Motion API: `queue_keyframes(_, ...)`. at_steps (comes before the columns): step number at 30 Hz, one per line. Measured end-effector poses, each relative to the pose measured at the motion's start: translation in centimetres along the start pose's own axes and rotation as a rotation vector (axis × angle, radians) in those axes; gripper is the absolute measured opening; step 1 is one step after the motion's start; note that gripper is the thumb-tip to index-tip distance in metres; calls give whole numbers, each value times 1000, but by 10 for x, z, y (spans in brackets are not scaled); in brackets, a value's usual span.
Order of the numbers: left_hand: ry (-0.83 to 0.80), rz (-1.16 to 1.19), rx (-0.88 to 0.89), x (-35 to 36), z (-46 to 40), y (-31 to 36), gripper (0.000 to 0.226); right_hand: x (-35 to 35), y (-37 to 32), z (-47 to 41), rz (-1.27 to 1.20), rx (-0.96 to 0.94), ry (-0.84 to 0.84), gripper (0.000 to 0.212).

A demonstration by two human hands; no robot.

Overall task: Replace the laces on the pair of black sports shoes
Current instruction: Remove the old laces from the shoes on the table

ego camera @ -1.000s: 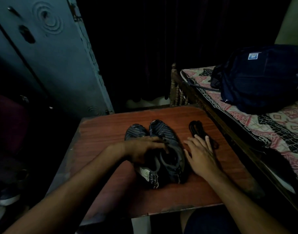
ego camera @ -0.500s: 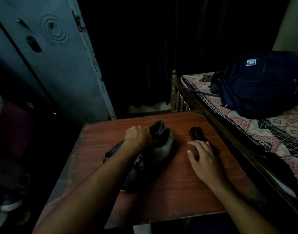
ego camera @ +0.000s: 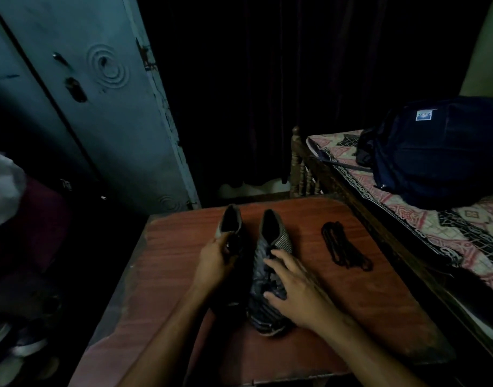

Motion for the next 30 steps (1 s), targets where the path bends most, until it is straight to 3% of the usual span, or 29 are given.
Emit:
queue_keyframes(6,198,391,-58,9,7,-9,49,-28,34,-30,112,32,-74,67)
queue_keyframes(9,359,297,91,-1,14,-13,39,-37,24,-42,249,47,20,58)
queue_keyframes(12,304,214,154,-5,15,-20,48,-41,-2,-61,134,-76,113,40)
queue_keyframes(17,283,107,205,-1,12,-32,57,-42,-35,-123,63,-168,112,25)
queue_keyframes(20,253,143,218,4,14,-45,60,-46,-48,-165,207,-276,-25,26)
queue_keyframes(25,267,171,250,5,8,-48,52,-40,-61,-211,523,-304,-372,26)
queue_keyframes(30,249,199,269,5,6,-52,42,-26,-64,-229,560,-266,-601,34)
Point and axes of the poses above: each hand's wrist, its own z-axis away from the middle knuckle, its own x-axis out of the palm, y = z × x, the point moved 1 cm from there along -z, towards the middle knuckle, and after that the axes turned 15 degrees about z, right-handed, at the moved point
